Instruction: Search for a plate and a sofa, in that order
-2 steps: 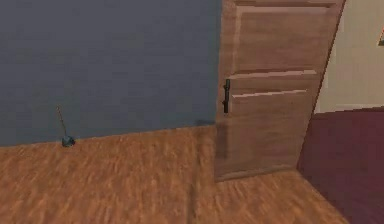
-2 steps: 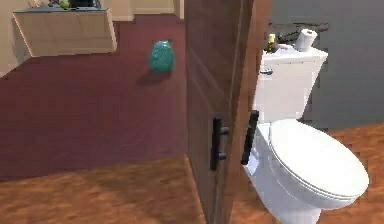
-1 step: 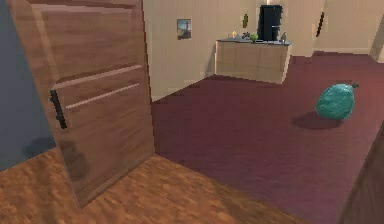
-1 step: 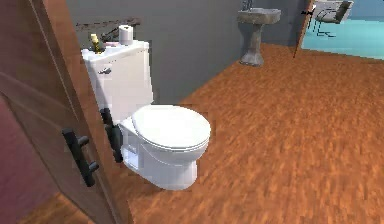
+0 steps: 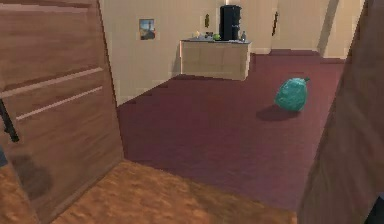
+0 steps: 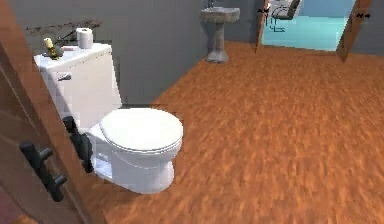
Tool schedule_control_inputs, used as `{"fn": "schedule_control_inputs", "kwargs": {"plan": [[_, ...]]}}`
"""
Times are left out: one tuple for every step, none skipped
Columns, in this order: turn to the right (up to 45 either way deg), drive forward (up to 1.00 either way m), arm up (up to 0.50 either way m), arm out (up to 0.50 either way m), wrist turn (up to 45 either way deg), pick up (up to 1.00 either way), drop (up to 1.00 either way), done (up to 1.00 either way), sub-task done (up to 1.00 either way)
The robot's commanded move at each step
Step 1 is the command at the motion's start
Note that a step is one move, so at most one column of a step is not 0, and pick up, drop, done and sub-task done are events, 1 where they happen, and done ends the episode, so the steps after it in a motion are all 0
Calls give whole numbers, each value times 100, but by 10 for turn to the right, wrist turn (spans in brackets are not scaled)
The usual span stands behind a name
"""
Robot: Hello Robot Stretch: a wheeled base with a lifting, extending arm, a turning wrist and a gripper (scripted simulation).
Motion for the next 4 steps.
{"fn": "schedule_control_inputs", "kwargs": {"plan": [[0,90,0,0,0,0,0,0,0],[420,0,0,0,0,0,0,0,0],[30,0,0,0,0,0,0,0,0],[0,100,0,0,0,0,0,0,0]]}}
